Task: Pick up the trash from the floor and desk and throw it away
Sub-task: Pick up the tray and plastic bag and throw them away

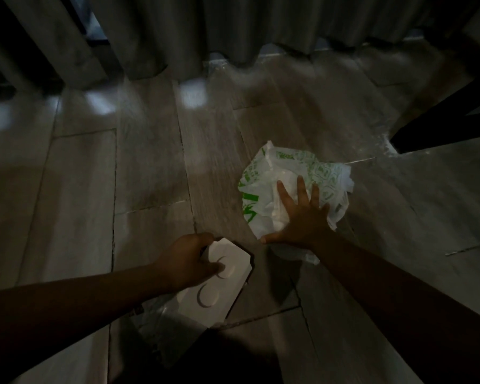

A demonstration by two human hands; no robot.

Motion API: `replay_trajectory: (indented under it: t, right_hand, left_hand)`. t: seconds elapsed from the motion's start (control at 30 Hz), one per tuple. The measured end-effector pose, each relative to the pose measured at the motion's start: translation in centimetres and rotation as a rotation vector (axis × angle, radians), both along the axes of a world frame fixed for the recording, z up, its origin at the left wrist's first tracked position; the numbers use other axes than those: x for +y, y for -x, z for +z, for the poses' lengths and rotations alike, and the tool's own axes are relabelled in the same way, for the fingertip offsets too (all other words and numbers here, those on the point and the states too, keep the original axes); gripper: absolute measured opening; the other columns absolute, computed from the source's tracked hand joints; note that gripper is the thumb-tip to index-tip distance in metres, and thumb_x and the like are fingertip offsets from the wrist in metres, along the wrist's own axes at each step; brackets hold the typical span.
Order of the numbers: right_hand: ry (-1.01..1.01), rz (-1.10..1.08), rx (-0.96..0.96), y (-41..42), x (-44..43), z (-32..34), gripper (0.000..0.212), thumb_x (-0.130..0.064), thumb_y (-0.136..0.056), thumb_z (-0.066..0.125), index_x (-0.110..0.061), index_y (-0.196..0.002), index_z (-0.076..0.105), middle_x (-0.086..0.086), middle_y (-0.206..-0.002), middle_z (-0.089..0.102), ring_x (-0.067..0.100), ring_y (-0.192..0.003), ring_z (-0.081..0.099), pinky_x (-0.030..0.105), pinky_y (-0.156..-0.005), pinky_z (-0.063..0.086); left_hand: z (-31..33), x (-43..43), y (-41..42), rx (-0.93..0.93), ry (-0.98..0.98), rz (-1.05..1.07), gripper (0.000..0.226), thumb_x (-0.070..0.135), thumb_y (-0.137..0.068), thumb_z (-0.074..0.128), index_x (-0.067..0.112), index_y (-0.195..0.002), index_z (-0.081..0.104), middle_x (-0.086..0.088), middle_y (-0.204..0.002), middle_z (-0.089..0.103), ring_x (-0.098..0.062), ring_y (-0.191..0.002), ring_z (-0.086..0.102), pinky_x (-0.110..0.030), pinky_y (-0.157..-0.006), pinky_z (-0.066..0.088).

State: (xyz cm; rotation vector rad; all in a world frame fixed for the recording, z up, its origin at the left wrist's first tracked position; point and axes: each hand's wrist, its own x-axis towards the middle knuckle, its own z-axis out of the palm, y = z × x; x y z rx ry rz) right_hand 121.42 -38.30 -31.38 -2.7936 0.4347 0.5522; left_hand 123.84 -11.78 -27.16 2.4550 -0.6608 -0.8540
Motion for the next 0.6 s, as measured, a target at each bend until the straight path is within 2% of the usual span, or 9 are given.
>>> replay_trajectory:
  t: [0.17,0.33,0.4,0.47,0.53,0.6]
  right_hand:
    - [-0.011,-0.013,0.007,-0.6,-0.2,-1.6,0.131,-0.089,-0.048,0.059,-0.05,-0.139,-0.026,-0.001,-0.156,-0.023,0.045,-0.141,-0.016,0.072,-0.105,0.004]
    - [0.035,0.004,-0.035,-0.4,-0.5,-3.1,0.126,-0.09,-0.051,0.056,-0.045,-0.143,-0.019,-0.001,-0.156,-0.012,0.044,-0.141,-0.008,0.069,-0.107,0.004]
    - [0.057,0.008,-0.074,-0.3,-0.5,-3.3,0.123,-0.091,-0.052,0.053,-0.043,-0.145,-0.01,0.001,-0.155,-0.004,0.044,-0.14,-0.002,0.067,-0.108,0.008]
    - [0.119,0.026,-0.147,-0.2,-0.3,-3.4,0.117,-0.093,-0.052,0.049,-0.038,-0.147,0.008,0.006,-0.151,0.011,0.043,-0.135,0.014,0.064,-0.106,0.02]
    - [0.173,0.056,-0.233,0.1,0.0,-3.5,0.105,-0.089,-0.057,0.049,-0.032,-0.143,0.028,0.013,-0.142,0.029,0.041,-0.125,0.03,0.054,-0.1,0.032]
    - [0.202,0.076,-0.28,0.5,0.2,-3.6,0.092,-0.083,-0.065,0.051,-0.027,-0.137,0.039,0.015,-0.135,0.039,0.039,-0.117,0.039,0.045,-0.094,0.037]
  left_hand:
    - [-0.7,0.2,-0.2,0.027,0.015,0.038,0.039,0.033,-0.082,0.071,0.022,-0.117,0.06,0.007,-0.111,0.065,-0.001,-0.089,0.056,-0.004,-0.064,0.04]
    - [-1.1,0.3,-0.5,0.039,0.001,0.057,0.036,0.033,-0.082,0.07,0.023,-0.115,0.059,0.008,-0.109,0.063,0.001,-0.085,0.054,-0.002,-0.062,0.037]
    - [-1.3,0.4,-0.6,0.046,0.004,0.063,0.034,0.033,-0.082,0.07,0.023,-0.113,0.06,0.009,-0.106,0.064,0.004,-0.079,0.053,-0.002,-0.06,0.038]
    - [-1.3,0.4,-0.6,0.047,-0.001,0.058,0.033,0.033,-0.082,0.07,0.024,-0.112,0.06,0.009,-0.104,0.064,0.006,-0.077,0.051,-0.002,-0.059,0.038]
    - [-1.2,0.3,-0.6,0.039,-0.009,0.052,0.033,0.034,-0.082,0.07,0.024,-0.112,0.06,0.009,-0.103,0.062,0.005,-0.077,0.051,-0.002,-0.057,0.037]
    - [-1.1,0.3,-0.6,0.032,-0.014,0.049,0.035,0.034,-0.083,0.07,0.023,-0.114,0.06,0.01,-0.104,0.061,0.003,-0.081,0.051,0.0,-0.057,0.035]
